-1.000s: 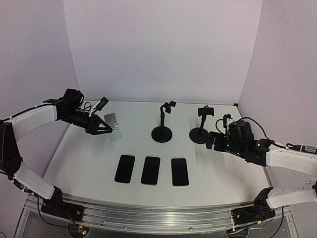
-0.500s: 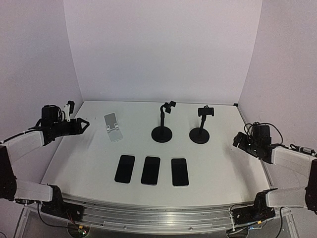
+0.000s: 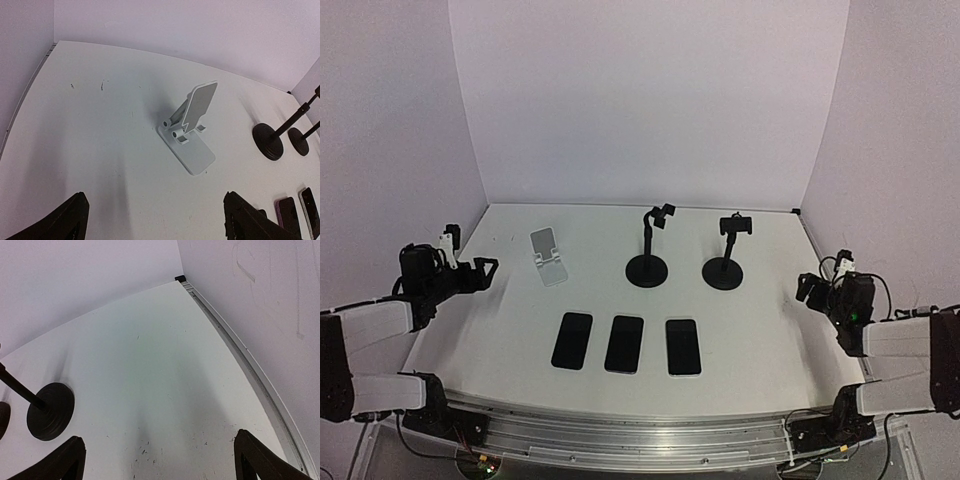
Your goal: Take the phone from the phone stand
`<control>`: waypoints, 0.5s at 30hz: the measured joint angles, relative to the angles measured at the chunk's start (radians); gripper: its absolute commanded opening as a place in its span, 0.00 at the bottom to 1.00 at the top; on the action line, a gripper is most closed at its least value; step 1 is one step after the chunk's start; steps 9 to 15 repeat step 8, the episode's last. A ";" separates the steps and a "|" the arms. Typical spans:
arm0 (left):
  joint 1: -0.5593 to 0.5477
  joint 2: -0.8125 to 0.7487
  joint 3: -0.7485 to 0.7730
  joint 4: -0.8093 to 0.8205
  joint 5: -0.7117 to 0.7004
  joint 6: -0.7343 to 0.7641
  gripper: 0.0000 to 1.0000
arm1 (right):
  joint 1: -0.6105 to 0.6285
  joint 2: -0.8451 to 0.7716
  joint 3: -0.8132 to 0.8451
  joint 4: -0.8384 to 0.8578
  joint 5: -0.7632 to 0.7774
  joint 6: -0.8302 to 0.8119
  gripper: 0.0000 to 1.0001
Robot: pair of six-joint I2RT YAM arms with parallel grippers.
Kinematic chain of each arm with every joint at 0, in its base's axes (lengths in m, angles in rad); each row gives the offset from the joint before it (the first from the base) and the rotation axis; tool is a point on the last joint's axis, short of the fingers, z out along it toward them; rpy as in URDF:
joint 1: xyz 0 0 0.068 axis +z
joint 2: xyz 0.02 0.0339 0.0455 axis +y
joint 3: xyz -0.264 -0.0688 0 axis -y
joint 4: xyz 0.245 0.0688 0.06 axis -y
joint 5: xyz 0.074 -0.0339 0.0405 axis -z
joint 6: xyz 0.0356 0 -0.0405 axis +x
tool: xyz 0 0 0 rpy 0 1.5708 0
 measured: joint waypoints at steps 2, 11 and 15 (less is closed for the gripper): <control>0.003 -0.007 -0.006 -0.001 -0.023 -0.023 0.94 | 0.000 0.005 -0.024 0.054 0.003 -0.004 0.98; 0.006 -0.002 -0.025 0.021 -0.066 -0.040 0.97 | 0.000 -0.023 -0.097 0.164 0.032 -0.017 0.98; 0.006 -0.002 -0.025 0.021 -0.066 -0.040 0.97 | 0.000 -0.023 -0.097 0.164 0.032 -0.017 0.98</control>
